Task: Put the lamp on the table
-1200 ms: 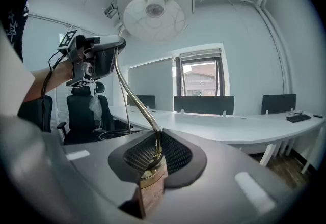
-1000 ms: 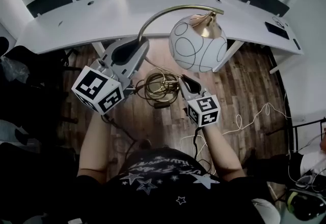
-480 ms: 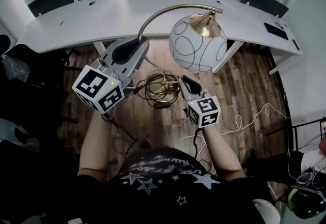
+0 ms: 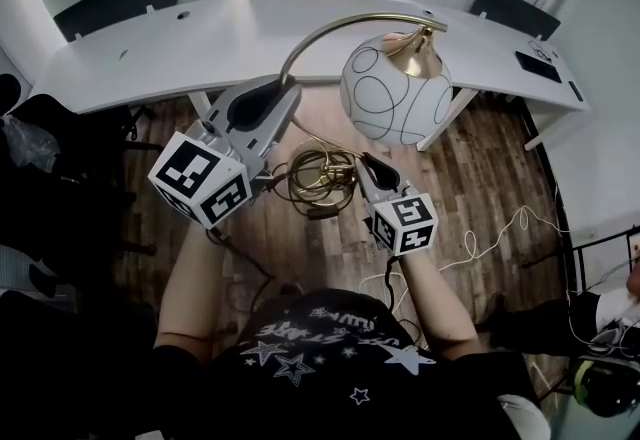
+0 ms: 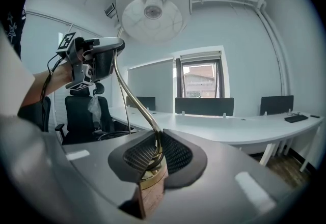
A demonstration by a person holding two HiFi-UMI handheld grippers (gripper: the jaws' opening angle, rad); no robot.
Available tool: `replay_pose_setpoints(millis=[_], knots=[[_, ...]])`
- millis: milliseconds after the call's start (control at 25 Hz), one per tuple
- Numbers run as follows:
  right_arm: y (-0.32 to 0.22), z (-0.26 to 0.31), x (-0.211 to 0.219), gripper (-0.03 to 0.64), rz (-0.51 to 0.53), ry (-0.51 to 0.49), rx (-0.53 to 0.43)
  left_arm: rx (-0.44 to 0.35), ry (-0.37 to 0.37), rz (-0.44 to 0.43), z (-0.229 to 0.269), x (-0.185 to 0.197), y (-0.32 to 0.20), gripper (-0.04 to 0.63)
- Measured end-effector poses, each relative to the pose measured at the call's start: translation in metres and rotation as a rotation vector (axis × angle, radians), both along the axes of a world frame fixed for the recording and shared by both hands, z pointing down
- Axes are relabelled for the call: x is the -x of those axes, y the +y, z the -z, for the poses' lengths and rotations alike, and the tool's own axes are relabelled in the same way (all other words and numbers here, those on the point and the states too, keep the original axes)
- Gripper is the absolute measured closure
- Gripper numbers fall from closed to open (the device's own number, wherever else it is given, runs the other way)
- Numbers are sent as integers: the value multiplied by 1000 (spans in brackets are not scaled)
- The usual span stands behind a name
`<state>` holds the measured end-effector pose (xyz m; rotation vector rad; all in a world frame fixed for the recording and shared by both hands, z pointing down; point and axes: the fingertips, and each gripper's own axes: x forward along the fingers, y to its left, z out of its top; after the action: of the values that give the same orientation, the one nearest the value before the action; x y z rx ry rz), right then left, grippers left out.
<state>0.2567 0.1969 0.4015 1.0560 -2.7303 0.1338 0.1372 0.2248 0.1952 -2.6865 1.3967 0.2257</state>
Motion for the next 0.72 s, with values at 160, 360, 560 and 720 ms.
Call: replay_pose_setpoints(millis=[160,360,560,720], knots=[[0,1,12,575,-20,6,-11,-4,-2,-23,2,12,-2,558],[-7,1,13,575,-35,7,3,4,1,-29,1,15,-12,558],[-45,-14,13,575,-30,7,34,26,-1,-13,-14,15,-52,558],[-87,-25,21,575,9,0,54,43,0,22,-25,22,-91,558]])
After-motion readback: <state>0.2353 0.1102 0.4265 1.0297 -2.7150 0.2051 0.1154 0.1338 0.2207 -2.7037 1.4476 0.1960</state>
